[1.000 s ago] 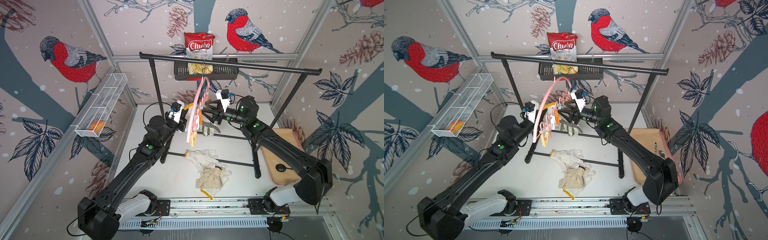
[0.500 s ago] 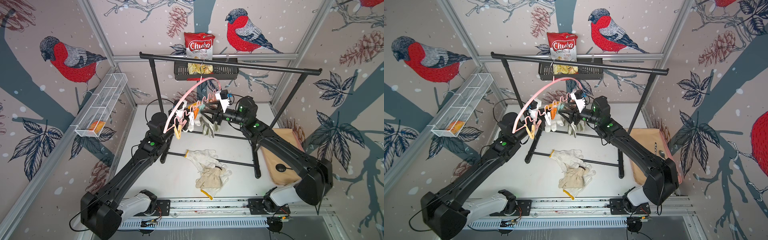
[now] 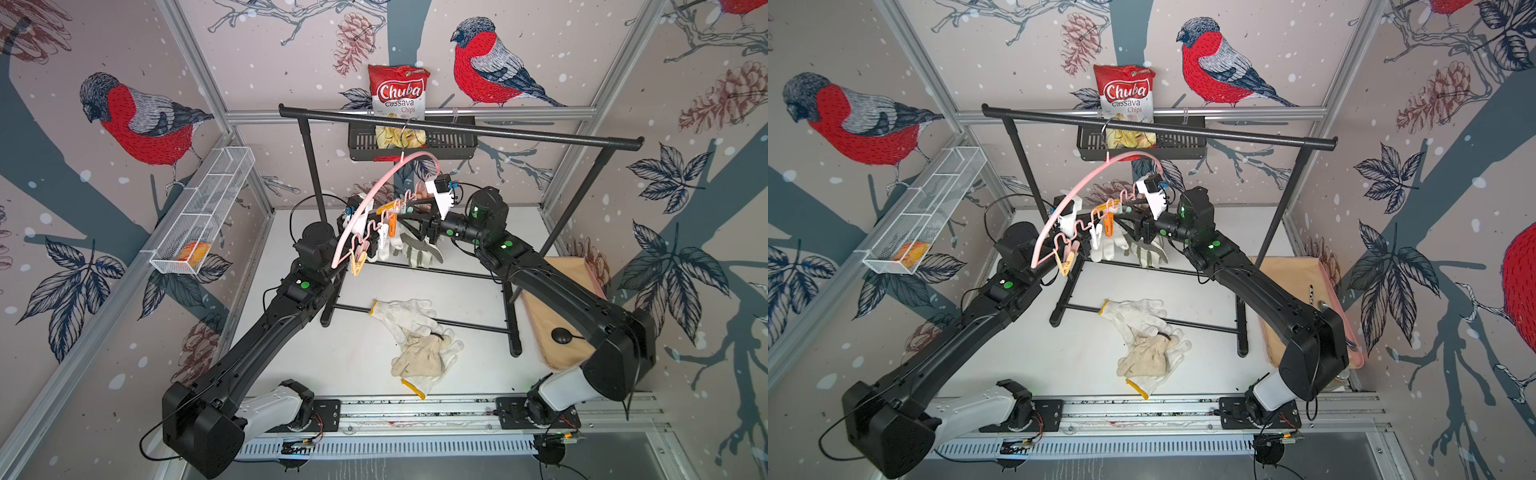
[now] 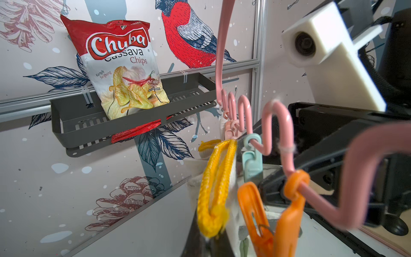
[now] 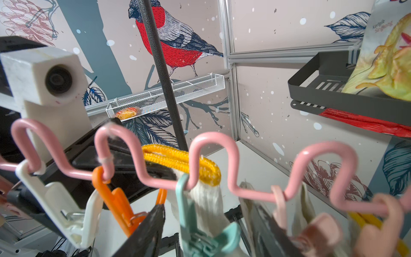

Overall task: Clip the gloves onto a hanger to dry
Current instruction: Open the clamp at the hanger.

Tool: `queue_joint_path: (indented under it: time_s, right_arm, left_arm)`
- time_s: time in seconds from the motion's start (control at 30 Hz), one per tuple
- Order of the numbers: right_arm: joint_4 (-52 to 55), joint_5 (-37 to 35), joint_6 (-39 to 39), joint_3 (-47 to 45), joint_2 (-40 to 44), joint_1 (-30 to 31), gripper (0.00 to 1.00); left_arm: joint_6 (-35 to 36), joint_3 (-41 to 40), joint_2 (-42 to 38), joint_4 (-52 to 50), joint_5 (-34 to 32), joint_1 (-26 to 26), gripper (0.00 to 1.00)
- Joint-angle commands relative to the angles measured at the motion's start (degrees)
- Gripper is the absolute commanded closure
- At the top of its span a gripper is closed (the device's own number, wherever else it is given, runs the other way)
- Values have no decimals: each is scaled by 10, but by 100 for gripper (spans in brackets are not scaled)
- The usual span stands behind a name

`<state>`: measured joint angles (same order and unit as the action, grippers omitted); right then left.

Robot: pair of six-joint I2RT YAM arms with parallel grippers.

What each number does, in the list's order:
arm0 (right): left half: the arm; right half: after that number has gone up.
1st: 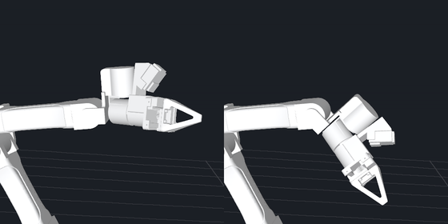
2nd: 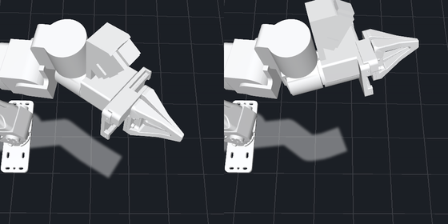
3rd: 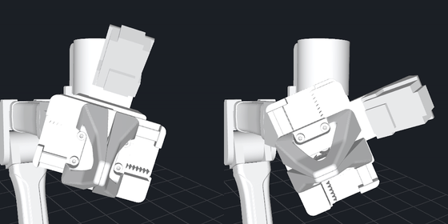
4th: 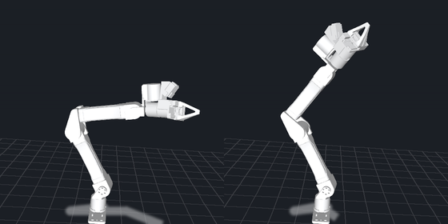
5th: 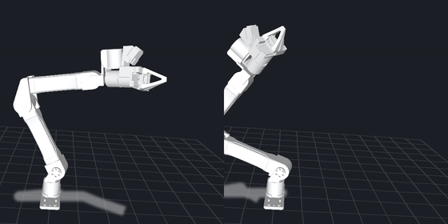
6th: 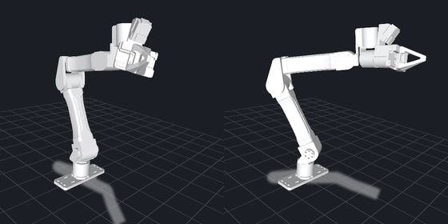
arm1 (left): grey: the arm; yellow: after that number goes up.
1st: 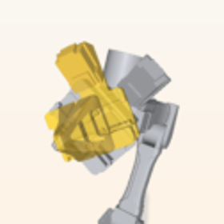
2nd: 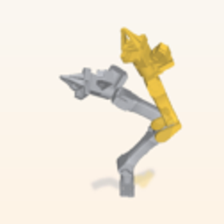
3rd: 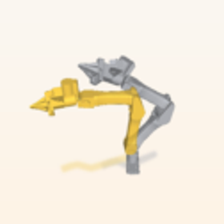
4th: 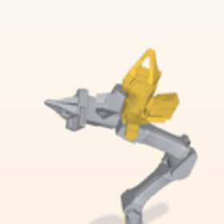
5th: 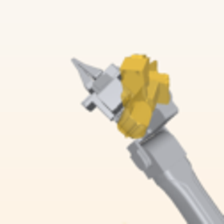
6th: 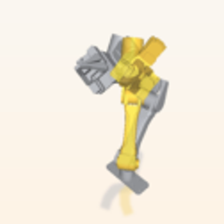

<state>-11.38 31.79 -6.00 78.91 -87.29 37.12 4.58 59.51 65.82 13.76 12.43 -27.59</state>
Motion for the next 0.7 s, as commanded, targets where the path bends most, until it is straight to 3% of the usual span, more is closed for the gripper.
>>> queue_joint_path:
  time_s: [0.0, 0.67]
  right_arm:
    - [-4, -3, 3, 5, -3, 1, 39]
    - [-17, 16, -9, 25, -27, -3, 70]
  left_arm:
    - [4, 6, 0, 18, 9, 2, 100]
    - [14, 1, -2, 14, 6, 1, 100]
